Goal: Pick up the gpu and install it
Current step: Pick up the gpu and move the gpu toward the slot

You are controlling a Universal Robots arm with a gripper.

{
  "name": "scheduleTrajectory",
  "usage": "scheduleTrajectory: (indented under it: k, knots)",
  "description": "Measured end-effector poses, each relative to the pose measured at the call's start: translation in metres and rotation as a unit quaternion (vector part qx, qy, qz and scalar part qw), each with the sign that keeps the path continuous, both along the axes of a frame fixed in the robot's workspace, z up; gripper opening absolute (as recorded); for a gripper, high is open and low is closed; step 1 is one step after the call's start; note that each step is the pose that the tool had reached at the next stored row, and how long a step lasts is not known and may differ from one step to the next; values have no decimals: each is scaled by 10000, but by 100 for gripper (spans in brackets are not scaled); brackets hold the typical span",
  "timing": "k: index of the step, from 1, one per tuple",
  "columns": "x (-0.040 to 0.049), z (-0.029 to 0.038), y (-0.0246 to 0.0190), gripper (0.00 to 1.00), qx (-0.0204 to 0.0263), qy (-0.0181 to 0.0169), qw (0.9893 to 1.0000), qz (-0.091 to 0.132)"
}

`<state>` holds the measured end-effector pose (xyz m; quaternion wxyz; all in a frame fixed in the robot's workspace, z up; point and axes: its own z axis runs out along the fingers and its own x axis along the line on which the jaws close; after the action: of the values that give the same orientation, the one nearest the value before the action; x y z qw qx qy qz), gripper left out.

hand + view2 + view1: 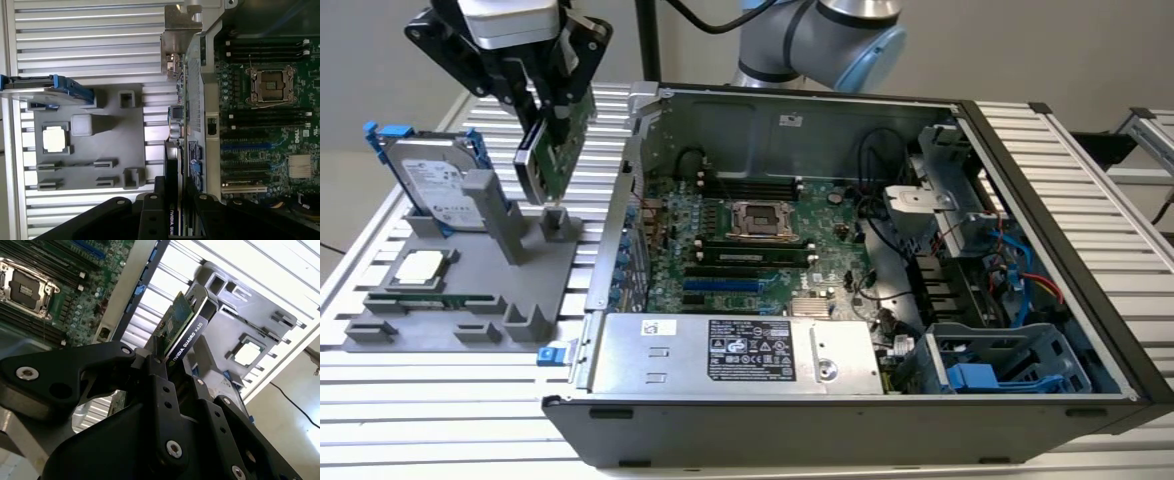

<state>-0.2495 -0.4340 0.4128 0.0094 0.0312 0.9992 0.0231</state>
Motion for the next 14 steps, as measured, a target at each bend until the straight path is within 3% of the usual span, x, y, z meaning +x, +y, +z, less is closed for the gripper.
scheduleTrajectory:
  k: [14]
  knots:
    - [141, 0, 18, 0, 0, 0, 10000, 0]
